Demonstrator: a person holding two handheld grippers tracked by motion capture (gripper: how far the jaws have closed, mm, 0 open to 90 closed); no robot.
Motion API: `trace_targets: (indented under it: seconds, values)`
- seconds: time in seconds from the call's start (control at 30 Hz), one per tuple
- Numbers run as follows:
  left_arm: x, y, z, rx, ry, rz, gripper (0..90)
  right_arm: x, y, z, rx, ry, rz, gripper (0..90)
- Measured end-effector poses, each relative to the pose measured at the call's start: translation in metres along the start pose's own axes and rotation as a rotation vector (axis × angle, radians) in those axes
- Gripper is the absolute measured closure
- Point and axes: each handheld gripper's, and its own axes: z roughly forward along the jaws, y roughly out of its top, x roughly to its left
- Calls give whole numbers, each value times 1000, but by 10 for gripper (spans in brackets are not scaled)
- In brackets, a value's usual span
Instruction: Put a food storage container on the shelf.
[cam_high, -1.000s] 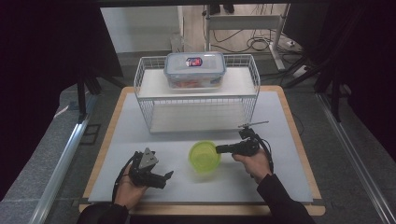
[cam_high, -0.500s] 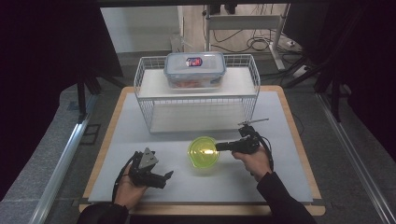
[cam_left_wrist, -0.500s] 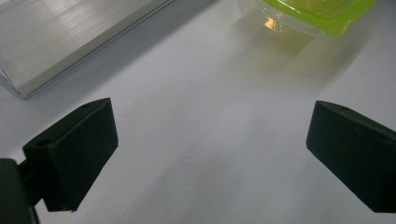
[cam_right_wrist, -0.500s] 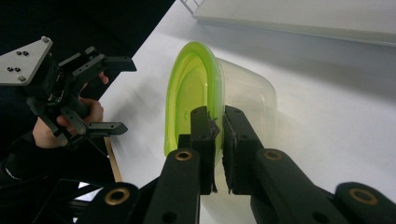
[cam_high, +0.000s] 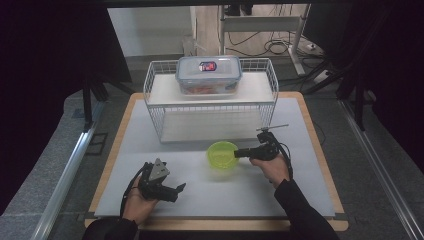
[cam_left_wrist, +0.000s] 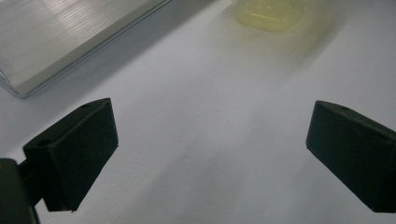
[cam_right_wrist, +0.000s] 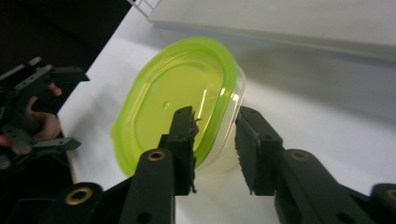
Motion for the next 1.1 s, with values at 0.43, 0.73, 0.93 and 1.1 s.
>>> trace_targets:
  seconds: [0.43,0.73,0.93,1.1]
  values:
    - [0,0,0,1,0,1,23,-12,13,15,-4,53,45,664]
    - [0,0,0,1,2,4,23,-11,9,7,-10,113,92,811]
    - [1,0,-1,-2,1,-1,23,5,15,-9,-52,124,75,816]
    - [1,0,-1,-4,2,-1,23,25,27,-28,-88,151,55,816]
